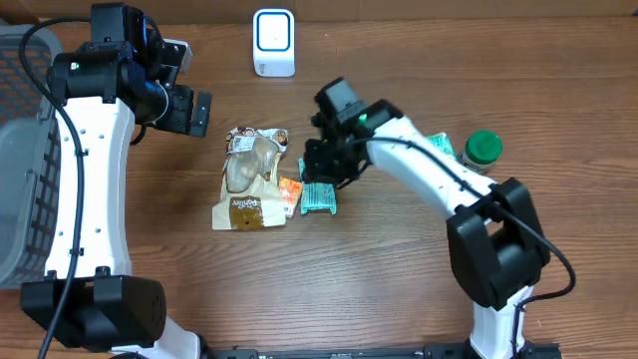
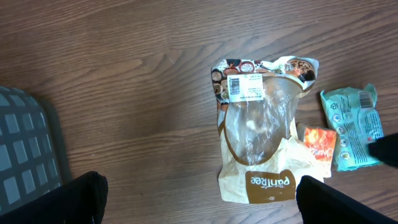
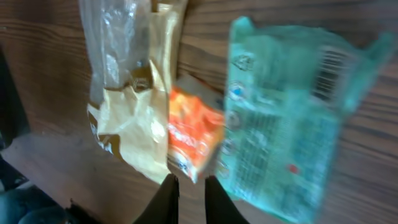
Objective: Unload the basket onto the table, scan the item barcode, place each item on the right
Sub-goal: 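Open the right gripper and move it back to the middle items, then lower the right gripper onto the mint-green packet and grasp it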
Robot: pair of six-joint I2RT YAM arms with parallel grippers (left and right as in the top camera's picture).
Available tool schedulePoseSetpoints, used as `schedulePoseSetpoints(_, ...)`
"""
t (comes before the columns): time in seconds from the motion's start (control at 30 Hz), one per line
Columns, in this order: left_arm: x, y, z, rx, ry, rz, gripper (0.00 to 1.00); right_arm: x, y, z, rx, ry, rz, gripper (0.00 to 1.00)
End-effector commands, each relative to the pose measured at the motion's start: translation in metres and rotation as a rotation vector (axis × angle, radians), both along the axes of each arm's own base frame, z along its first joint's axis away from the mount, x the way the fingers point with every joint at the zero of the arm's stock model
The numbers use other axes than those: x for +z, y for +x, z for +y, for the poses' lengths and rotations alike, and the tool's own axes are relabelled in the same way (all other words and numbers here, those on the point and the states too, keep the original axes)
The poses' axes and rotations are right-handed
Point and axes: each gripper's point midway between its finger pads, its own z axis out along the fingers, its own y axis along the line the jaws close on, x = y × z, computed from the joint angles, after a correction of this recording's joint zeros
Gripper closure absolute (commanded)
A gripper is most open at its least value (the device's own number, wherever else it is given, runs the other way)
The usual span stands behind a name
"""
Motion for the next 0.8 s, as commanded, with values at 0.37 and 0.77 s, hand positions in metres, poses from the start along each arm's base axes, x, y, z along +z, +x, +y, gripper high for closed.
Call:
schedulePoseSetpoints(0.37, 0.003, 0.001, -0.001, -0.011, -0.002, -0.008, 0.01, -0.045, -0.030, -0.006, -0.091, -0.119, 0.087, 0.92)
schedulePoseSetpoints(0.77, 0.003, 0.001, -0.001, -0.011, -0.002, -0.008, 0.00, -0.052, -0.009, -0.055, -0.096, -0.222, 0.050, 0.91)
